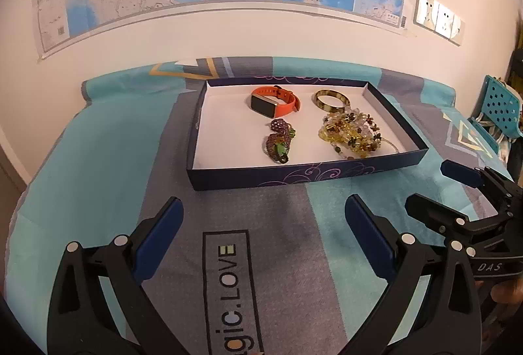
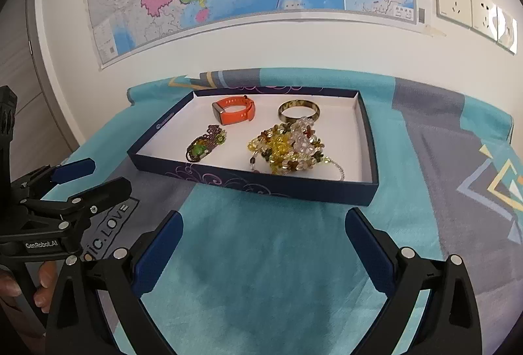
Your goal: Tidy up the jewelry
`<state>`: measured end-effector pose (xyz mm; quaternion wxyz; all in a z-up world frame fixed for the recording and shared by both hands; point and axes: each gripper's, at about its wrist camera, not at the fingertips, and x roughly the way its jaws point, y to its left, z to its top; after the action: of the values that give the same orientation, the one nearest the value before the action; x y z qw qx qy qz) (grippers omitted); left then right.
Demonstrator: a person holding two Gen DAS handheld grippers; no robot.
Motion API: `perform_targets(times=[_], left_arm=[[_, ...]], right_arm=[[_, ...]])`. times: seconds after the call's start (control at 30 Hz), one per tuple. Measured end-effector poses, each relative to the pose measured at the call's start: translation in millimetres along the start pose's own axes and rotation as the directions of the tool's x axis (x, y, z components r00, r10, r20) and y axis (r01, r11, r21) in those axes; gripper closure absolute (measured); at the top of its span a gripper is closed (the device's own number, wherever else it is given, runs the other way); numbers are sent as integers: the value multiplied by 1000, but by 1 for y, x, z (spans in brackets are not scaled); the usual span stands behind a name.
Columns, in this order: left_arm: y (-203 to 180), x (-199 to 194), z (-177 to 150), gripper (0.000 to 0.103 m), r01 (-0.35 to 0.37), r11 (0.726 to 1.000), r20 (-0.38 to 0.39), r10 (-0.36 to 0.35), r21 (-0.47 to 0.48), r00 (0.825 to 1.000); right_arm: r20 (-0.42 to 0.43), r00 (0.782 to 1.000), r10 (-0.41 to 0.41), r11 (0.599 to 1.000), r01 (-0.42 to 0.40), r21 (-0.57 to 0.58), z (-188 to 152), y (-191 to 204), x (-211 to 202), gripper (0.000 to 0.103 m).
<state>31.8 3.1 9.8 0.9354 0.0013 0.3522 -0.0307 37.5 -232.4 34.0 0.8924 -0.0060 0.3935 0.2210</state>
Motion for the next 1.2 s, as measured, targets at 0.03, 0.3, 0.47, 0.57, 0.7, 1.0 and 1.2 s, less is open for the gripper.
perform_targets(times=[0.03, 0.3, 0.47, 0.57, 0.7, 1.0, 1.2], left_arm=[[-1, 0, 0, 5, 1, 1000, -2, -1, 1, 1000], [-1, -2, -4, 5, -7, 1000, -5, 7, -1, 1000], [-2, -2, -6, 5, -11, 1000, -13, 11, 0, 1000], [-2, -3, -7, 5, -18, 1000, -8, 18, -2, 1000], [-2, -4, -7, 5, -29, 1000, -3, 29, -3, 1000], [-2, -5, -8, 5, -29, 1000, -6, 29, -1, 1000], [-3, -3, -8, 5, -27, 1000, -9, 27, -2, 1000]], right_arm=[[-2, 1000, -2, 1000, 2, 1, -1, 1, 0, 7], [-4, 1000, 5, 1000, -5, 1, -2, 2, -1, 7], [-7, 1000, 6, 1000, -6, 1, -4, 3, -3, 7], [-10, 1000, 11, 1000, -11, 2, -5, 4, -3, 7], [-15, 1000, 14, 1000, -14, 1, -6, 4, -4, 7], [-14, 1000, 14, 1000, -14, 6, -6, 2, -3, 7], [-14, 1000, 17, 1000, -17, 8, -5, 1, -4, 7]])
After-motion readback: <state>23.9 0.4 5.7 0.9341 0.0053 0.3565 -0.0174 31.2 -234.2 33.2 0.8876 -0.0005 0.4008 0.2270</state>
